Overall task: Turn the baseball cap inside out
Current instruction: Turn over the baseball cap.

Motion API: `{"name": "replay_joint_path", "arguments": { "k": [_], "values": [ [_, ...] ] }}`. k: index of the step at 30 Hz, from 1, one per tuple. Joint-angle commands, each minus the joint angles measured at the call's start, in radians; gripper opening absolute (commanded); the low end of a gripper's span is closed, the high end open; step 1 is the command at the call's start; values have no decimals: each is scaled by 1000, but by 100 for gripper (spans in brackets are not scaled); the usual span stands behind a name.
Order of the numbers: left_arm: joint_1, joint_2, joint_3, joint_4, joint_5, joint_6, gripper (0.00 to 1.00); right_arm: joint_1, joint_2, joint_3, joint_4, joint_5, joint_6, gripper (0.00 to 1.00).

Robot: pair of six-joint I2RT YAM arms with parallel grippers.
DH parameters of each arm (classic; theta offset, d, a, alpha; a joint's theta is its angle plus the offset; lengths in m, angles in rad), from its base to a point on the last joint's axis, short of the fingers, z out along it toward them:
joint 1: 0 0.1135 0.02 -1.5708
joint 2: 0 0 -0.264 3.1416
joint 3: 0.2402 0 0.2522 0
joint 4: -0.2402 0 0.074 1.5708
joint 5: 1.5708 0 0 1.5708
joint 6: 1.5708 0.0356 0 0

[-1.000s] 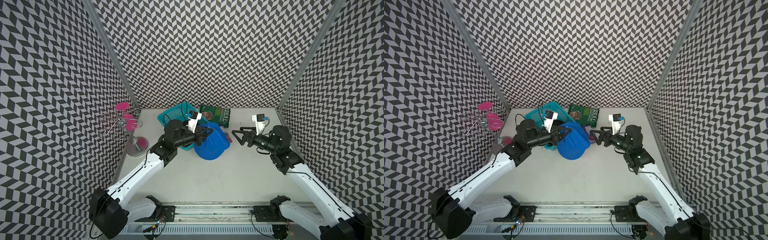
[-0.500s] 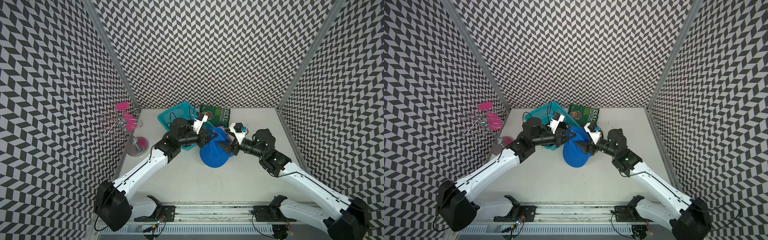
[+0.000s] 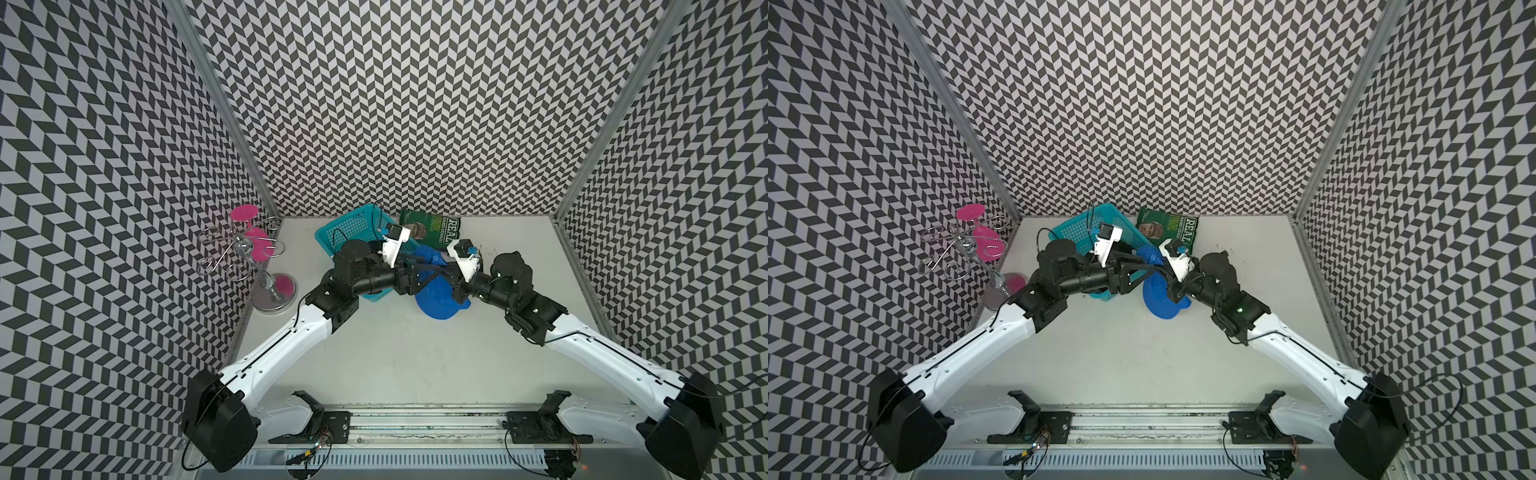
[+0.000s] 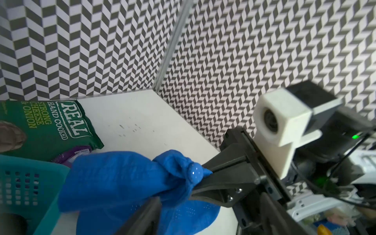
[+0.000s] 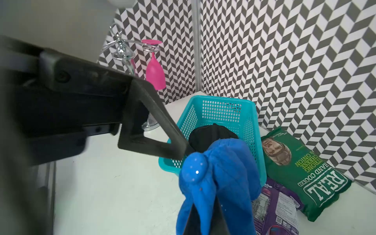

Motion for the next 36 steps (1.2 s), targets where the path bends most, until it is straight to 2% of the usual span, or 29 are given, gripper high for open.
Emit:
{"name": "replay_joint_path", "arguments": {
  "k": [1, 7, 13, 22, 28, 32, 36],
  "values": [
    [46, -61, -70, 123, -60, -126, 91, -40, -38, -27, 126, -32, 113, 0],
    [129, -96, -195, 192, -7, -266, 95, -217, -63, -37, 367, -391, 357, 0],
    [150, -98, -234, 296, 58, -304, 97, -274, -50, 64, 470, -606, 501, 0],
    [152, -54, -241, 542, 155, -413, 100, -274, -46, 186, 646, -747, 714, 0],
    [136, -31, -239, 836, 274, -530, 100, -274, -35, 225, 708, -800, 799, 0],
    [108, -16, -203, 875, 324, -533, 97, -274, -41, 223, 668, -791, 778, 0],
    [93, -2, -208, 823, 311, -511, 96, -274, -47, 224, 686, -788, 798, 0]
  ]
}}
